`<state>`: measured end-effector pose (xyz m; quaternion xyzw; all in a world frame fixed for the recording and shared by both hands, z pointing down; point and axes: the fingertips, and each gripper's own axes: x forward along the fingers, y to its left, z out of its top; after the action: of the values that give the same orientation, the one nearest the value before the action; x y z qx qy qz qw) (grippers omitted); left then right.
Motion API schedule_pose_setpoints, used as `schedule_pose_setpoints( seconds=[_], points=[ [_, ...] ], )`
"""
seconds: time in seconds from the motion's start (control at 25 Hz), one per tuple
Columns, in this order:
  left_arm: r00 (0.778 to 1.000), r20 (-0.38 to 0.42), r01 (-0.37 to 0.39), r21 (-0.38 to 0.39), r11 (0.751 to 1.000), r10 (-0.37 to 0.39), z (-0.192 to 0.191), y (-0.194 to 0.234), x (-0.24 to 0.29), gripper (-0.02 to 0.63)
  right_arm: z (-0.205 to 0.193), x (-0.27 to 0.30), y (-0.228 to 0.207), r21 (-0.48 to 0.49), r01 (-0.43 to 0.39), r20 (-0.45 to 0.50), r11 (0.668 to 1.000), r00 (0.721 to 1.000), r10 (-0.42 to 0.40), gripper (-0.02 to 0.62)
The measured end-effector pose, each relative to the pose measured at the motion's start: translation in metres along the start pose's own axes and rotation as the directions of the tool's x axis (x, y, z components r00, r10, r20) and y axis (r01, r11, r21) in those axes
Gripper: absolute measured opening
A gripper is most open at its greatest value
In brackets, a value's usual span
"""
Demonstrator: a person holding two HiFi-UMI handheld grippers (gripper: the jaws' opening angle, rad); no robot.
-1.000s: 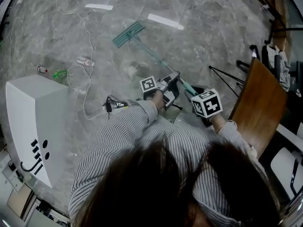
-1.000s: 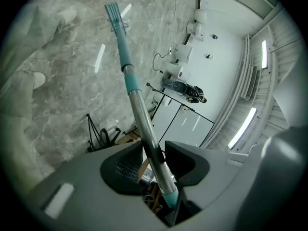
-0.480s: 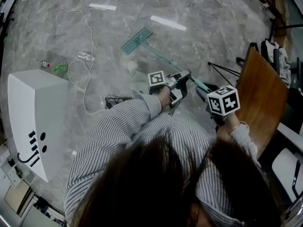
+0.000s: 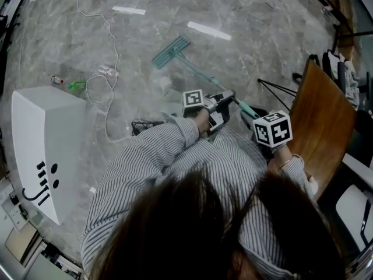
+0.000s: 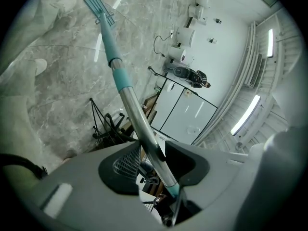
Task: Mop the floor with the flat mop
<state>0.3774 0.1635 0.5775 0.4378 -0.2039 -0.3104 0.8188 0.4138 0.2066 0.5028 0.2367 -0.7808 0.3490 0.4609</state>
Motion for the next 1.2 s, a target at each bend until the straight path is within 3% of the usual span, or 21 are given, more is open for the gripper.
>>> schedule_pose_setpoints(
  seconds=[0.52,0.76,0.96,1.2],
  points=[
    [0.997,-0.077,-0.002,0.012,1.0,0.003,0.037,-0.028,-0.006,0.164,0.048,0.022,0.008,-0.027,0.011,-0.051,1.0,0.999,-0.012,0.114],
    [0.996,-0.088,-0.018,0.003,1.0,0.018,0.096,-0.061,-0.033,0.164,0.106,0.057,0.035,0.018,0.017,-0.04,1.0,0.999,-0.016,0.114],
    [0.998,-0.063,-0.012,-0.007,1.0,0.012,0.176,-0.102,-0.072,0.164,0.182,0.104,0.072,0.015,0.036,-0.028,0.999,0.999,-0.036,0.114],
    [0.999,-0.039,0.007,0.009,1.0,-0.007,0.243,-0.138,-0.099,0.163,0.245,0.145,0.098,0.062,0.04,0.009,0.997,0.999,-0.04,0.114]
  ],
)
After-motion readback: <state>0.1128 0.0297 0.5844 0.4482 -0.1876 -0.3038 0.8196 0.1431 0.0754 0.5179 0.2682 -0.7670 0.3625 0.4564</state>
